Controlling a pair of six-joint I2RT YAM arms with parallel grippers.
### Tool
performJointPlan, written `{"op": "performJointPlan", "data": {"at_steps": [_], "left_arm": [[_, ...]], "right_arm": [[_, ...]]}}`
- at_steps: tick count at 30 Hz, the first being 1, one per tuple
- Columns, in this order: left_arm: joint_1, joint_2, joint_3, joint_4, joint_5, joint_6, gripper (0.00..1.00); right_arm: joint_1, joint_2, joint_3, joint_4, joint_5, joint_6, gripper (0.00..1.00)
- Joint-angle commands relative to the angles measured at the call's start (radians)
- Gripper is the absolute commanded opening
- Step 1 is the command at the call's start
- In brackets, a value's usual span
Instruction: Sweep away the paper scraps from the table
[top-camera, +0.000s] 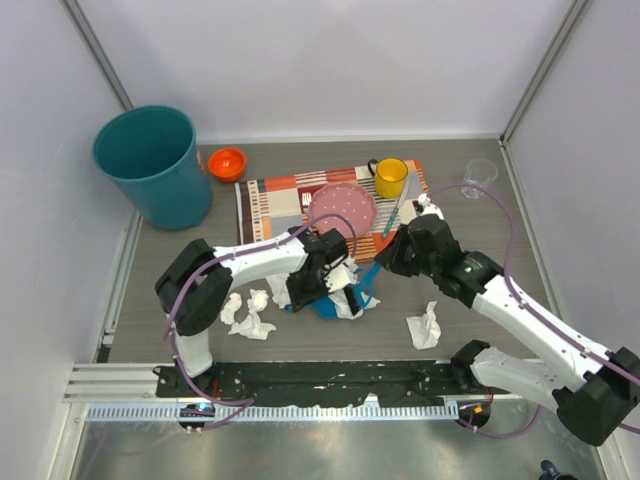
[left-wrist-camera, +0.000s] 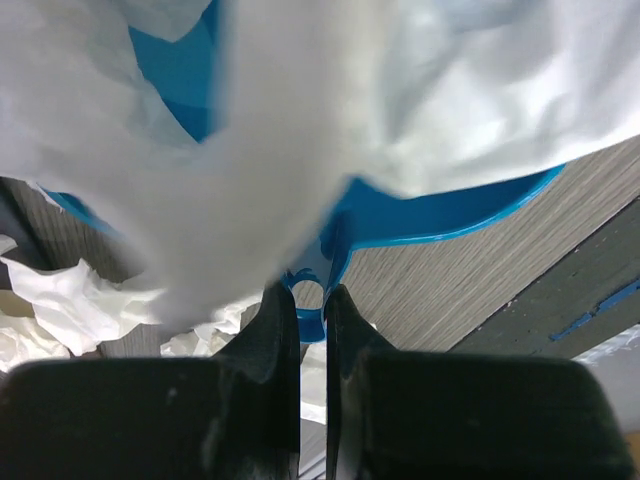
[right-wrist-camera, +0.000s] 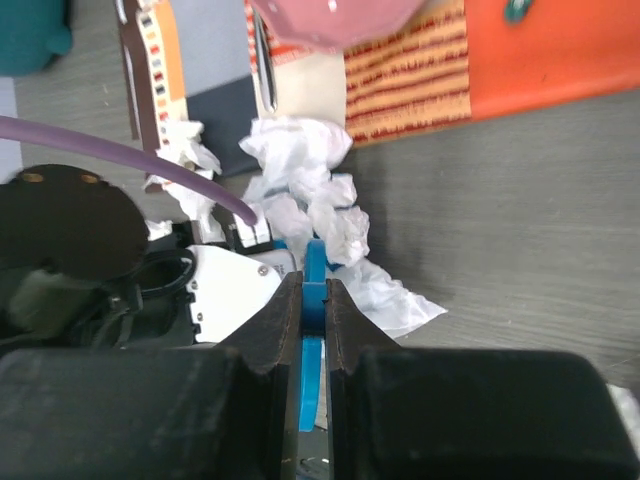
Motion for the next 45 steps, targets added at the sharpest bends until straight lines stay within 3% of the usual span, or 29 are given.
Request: {"op": "performJointPlan", "data": {"at_steps": [1,14,23,45], "left_arm": [[0.016,-0.073,0.027,-0.031,0.017,0.003,0.00],[0.036,-0.111,0.062,-0.081,0.058,-0.001,0.00],[0.131,-0.114,0.164,-0.189,0.100,0.006,0.00],[0.326,-0.204,0.349,-0.361,0.026,0.055,0.00]], "right_arm": [[-0.007,-0.091,0.144,-0.075,0.108,-0.067,0.01],[-0.008,-0.156,0.255,-0.207,0.287,-0.136,0.01],[-0.008,-0.193,0.285,-0.257,0.384,-0.168,0.01],[-0.008,-0.154,0.267,-0.201,0.335,-0.180,0.01]]}}
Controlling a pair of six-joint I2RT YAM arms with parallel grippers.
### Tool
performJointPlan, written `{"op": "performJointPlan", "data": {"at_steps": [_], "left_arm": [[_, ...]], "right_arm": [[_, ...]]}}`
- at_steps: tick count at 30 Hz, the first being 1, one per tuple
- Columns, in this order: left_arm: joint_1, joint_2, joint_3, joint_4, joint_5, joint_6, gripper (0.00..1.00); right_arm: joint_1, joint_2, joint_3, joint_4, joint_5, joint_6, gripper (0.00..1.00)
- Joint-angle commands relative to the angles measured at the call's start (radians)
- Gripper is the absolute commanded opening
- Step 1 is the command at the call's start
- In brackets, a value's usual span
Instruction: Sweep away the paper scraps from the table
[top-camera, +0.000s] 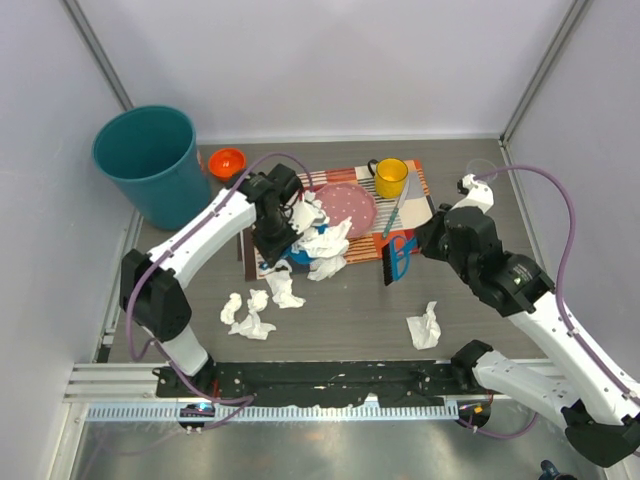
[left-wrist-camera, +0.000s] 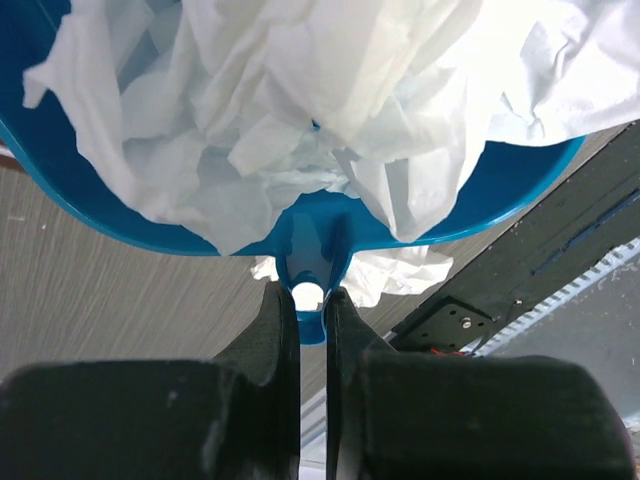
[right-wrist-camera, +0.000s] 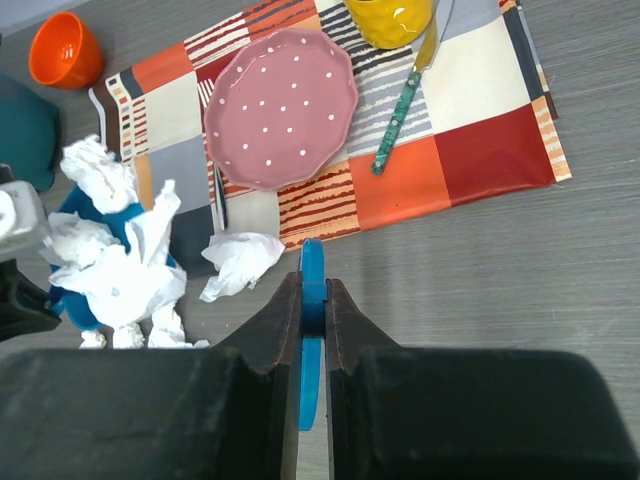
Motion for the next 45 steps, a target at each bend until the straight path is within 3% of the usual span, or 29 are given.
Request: {"op": "performJointPlan", "data": {"at_steps": [1,13,21,45], "left_arm": [[0.059,-0.052,0.070,-0.069,-0.017,0.028,0.00],[0.248,-0.037,0.241,-0.192,0.051,0.085,0.00],[0.422,0.051,0.481,-0.362,0.130,0.143,0.00],[0.682,0.085,0.739,-0.362,0.022,0.160,0.00]], "right_arm": [[-0.003,0.012,0.011,0.055,-0.010,-0.022,0.01],[-0.003,0.038,0.010,0.066,-0.042,-0.036,0.01],[-0.003,0.057,0.008,0.068,-0.057,-0.039,0.01],[-0.004,0.043,-0.050,0.072,-0.091,-0.042,0.01]]}}
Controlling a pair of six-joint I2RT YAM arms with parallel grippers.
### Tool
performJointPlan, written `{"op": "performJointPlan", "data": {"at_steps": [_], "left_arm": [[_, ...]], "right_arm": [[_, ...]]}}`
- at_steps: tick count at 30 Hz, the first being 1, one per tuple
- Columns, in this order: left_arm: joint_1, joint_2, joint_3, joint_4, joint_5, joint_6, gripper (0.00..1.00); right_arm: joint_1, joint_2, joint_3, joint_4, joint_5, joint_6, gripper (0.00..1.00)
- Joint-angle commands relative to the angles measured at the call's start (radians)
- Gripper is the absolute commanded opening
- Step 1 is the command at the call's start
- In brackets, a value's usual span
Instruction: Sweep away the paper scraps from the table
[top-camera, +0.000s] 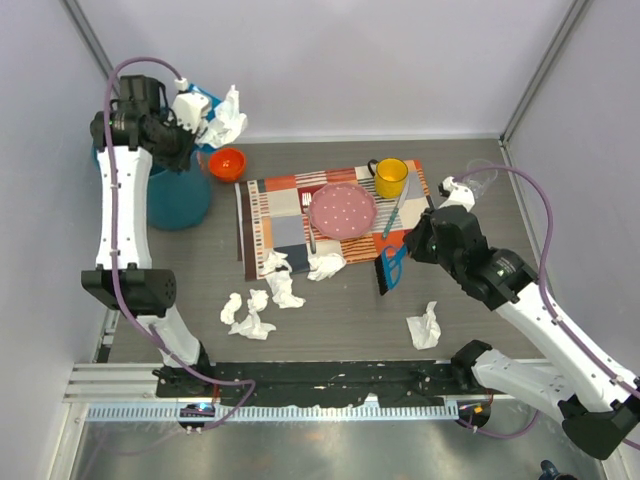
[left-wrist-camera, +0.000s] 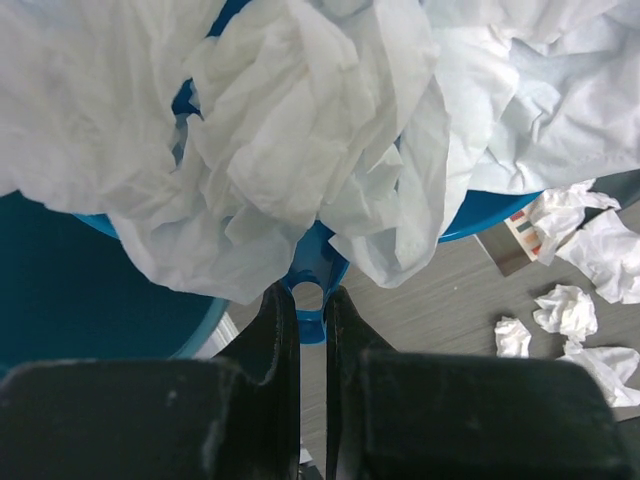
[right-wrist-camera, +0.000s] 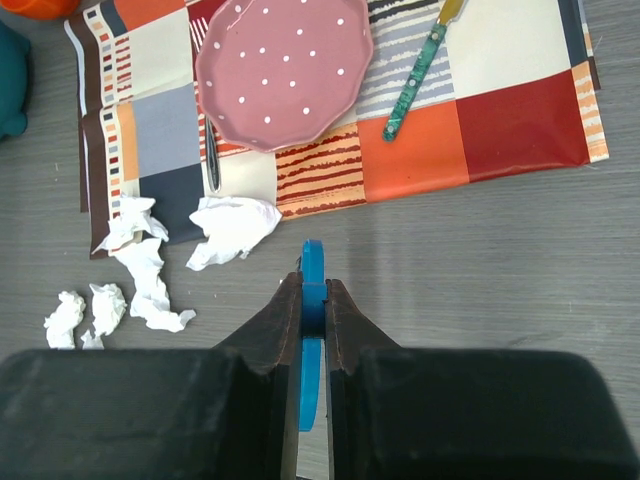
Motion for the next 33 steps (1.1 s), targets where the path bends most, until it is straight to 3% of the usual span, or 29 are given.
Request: {"op": "performJointPlan", "data": {"at_steps": [1,11,14,17,20,25,29,31,32,33], "left_arm": [[0.067,-0.002,0.077,-0.307,-0.008,0.009,0.00],[0.291,0.043,0.177,-0.306,0.004,0.041,0.00],[0.330,0.023,0.168,-0.228,-0.115,0.053,0.00],[0.328,-0.040,-0.003,-0.022,-0.325,0.101,0.00],[0.328,-0.086,-0.074,0.105,-0.492,0.139,0.00],[0.325,-0.164,-0.261,0.323,-0.675,0.242,0.00],[0.301,-0.228,-0.446,0.606,-0.819,0.377,0.00],[0.249,-0.309,-0.542,0.809,-0.838,0.543,0.00],[0.218,-0.339,-0.661,0.916,-0.864,0.608,0.00],[0.177,-0.357,-0.710,1.129,-0.899,0.671,0.00]], "right_arm": [[-0.004,-0.016,-0.010,0.039,-0.009,-0.010,0.01],[-0.004,-0.015,-0.037,0.040,-0.024,0.000,0.01],[-0.004,-0.016,-0.042,0.045,-0.027,0.003,0.01],[-0.004,-0.015,-0.040,0.046,-0.028,0.001,0.01],[-0.004,-0.016,-0.047,0.049,-0.032,0.006,0.01],[-0.004,-0.025,-0.051,0.052,-0.035,0.010,0.01],[-0.004,-0.025,-0.050,0.054,-0.039,0.012,0.01],[-0.006,-0.021,-0.048,0.059,-0.042,0.009,0.01],[-0.004,-0.021,-0.048,0.062,-0.047,0.010,0.01],[-0.004,-0.019,-0.048,0.065,-0.047,0.010,0.01]]}}
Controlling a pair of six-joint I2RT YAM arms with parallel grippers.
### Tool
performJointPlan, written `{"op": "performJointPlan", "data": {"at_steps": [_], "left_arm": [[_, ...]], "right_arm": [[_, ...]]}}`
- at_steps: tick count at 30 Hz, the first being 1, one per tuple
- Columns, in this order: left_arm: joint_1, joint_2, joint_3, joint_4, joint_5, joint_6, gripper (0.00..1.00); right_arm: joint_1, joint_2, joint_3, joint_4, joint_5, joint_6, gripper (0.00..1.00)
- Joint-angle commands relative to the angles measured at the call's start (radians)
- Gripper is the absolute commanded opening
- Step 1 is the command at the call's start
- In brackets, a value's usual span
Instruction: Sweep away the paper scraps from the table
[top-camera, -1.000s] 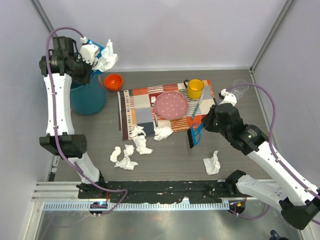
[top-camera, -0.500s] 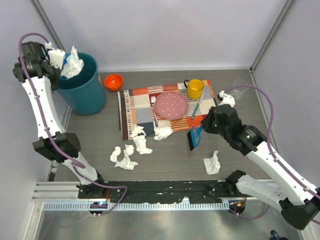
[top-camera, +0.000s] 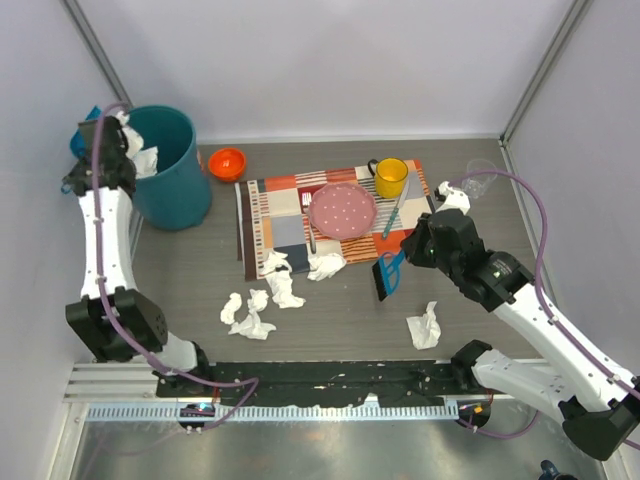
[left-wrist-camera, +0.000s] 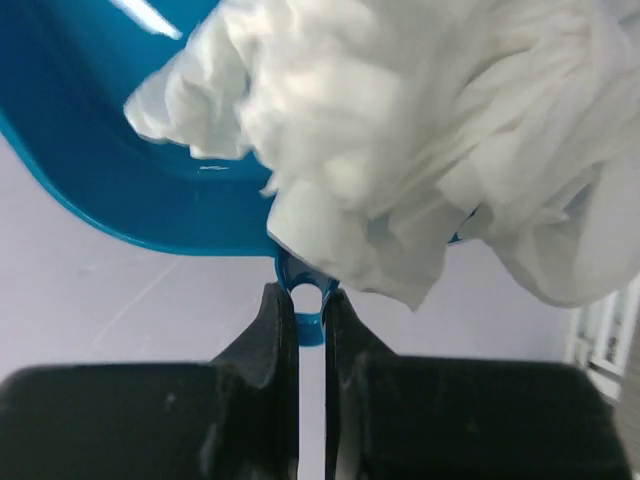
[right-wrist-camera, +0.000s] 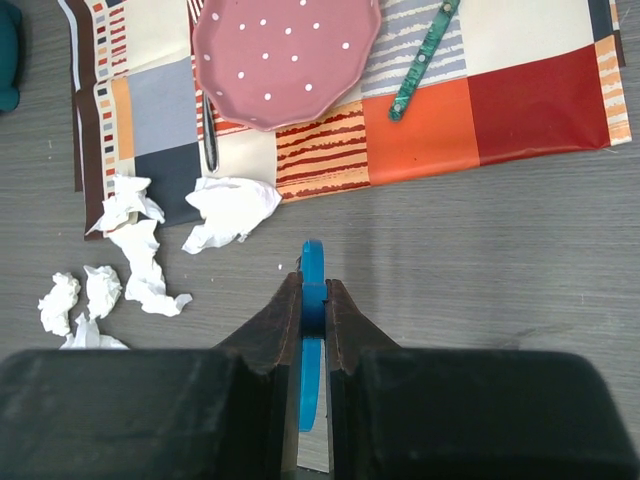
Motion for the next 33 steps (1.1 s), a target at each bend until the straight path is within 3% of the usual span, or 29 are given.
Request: {"op": "performJointPlan", "data": {"at_steps": [1,3,7,9,20,22,24,25,26,27,28,29,33], "left_arm": [[-0.132,-0.138,-0.219,0.664,-0.172,0.367,0.00],[-0.149,-0.132,-0.288,0.804,-0.191,0.515,0.00],[-0.140,-0.060,-0.403,1.403,-0.212,0.844,0.00],[-0.137,-0.023,-0.417,1.505,-0.206,0.949,0.00],[-0.154,-0.083,-0.398,1.486,-0.194,0.903,0.00],[-0.166,-0.107,-0.399,1.361,-0.214,0.803,0.00],[-0.181,-0.170,-0.339,1.093,-0.221,0.618,0.00],[-0.201,-0.193,-0.295,0.704,-0.176,0.495,0.00],[-0.209,-0.212,-0.182,0.527,-0.125,0.246,0.00],[-0.215,-0.210,-0.123,0.375,-0.073,0.149,0.00],[-0.224,-0.210,-0.068,0.099,0.043,0.076,0.00],[-0.241,-0.209,0.007,0.014,0.092,-0.045,0.00],[-0.288,-0.227,0.030,-0.250,0.283,-0.176,0.00]], "right_arm": [[-0.003,-0.012,-0.002,0.057,-0.012,0.009,0.01],[-0.003,-0.015,-0.002,0.060,-0.014,0.015,0.01],[-0.003,-0.044,-0.008,0.058,0.005,0.018,0.01],[-0.003,-0.054,-0.003,0.048,0.031,0.011,0.01],[-0.003,-0.012,0.116,-0.061,0.140,-0.080,0.01],[-0.003,0.011,0.142,-0.104,0.178,-0.087,0.01],[-0.005,0.049,0.196,-0.207,0.264,-0.086,0.01],[-0.002,0.063,0.219,-0.245,0.293,-0.088,0.01],[-0.003,0.078,0.265,-0.312,0.323,-0.098,0.01],[-0.003,0.093,0.288,-0.343,0.368,-0.109,0.01],[-0.003,0.125,0.310,-0.368,0.385,-0.120,0.01],[-0.003,0.144,0.346,-0.415,0.391,-0.138,0.01],[-0.003,0.276,0.417,-0.590,0.422,-0.200,0.01]]}}
